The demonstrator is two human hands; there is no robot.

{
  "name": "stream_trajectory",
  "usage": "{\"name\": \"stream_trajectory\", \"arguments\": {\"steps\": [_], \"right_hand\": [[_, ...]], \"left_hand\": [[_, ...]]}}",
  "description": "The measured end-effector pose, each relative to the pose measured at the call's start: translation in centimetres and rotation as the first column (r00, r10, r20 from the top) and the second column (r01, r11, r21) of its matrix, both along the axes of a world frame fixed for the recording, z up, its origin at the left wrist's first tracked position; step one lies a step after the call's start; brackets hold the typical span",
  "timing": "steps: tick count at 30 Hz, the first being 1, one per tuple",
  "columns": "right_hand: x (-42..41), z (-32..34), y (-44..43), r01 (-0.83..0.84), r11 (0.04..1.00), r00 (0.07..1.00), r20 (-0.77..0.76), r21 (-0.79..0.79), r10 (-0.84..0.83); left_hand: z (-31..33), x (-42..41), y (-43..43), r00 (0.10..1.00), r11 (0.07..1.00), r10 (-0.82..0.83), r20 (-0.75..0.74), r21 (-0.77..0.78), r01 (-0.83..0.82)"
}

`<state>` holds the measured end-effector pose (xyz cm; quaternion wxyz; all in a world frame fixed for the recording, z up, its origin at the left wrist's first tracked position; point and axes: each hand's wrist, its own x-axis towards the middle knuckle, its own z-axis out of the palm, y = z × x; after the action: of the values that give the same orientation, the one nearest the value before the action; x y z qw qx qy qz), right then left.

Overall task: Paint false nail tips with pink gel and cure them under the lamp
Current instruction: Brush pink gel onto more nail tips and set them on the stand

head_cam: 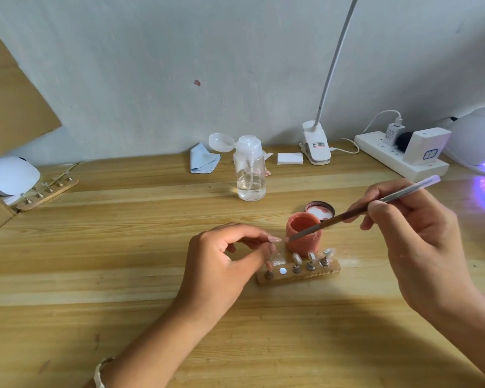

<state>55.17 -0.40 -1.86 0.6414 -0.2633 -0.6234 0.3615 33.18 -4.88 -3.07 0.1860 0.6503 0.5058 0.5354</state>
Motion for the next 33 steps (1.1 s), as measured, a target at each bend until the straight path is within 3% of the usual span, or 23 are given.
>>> {"name": "stream_trajectory", "arguments": {"steps": [3, 10, 16, 21, 27, 33], "right_hand": [[0.11, 0.18, 0.02, 0.036, 0.999, 0.999, -0.027, -0.021, -0.036], [-0.23, -0.09, -0.49, -0.083, 0.997, 0.996, 0.019, 0.007, 0.083], [0.02, 0.12, -0.17, -0.009, 1.000, 1.000, -0.019, -0.001, 0.009], [-0.38, -0.16, -0.50, -0.098, 0.995, 0.995, 0.033, 0.026, 0.098], [0.16, 0.11, -0.08, 0.009, 1.000, 1.000, -0.013, 0.008, -0.009], [-0.40, -0.06, -0.66, -0.078, 0.996, 0.995, 0.070, 0.032, 0.076]], "left_hand": [[-0.01, -0.01, -0.02, 1.000, 1.000, -0.002, -0.003, 0.007, 0.002], [-0.05, -0.01, -0.01, 1.000, 1.000, -0.007, 0.006, 0.008, 0.007], [-0.16, -0.03, 0.02, 1.000, 1.000, -0.008, -0.002, -0.009, 0.008], [-0.19, -0.05, 0.04, 1.000, 1.000, -0.003, 0.008, -0.007, 0.003], [-0.25, -0.10, 0.05, 1.000, 1.000, 0.000, -0.001, -0.022, 0.000], [-0.25, -0.09, 0.02, 1.000, 0.999, 0.008, -0.009, -0.034, -0.009]]}}
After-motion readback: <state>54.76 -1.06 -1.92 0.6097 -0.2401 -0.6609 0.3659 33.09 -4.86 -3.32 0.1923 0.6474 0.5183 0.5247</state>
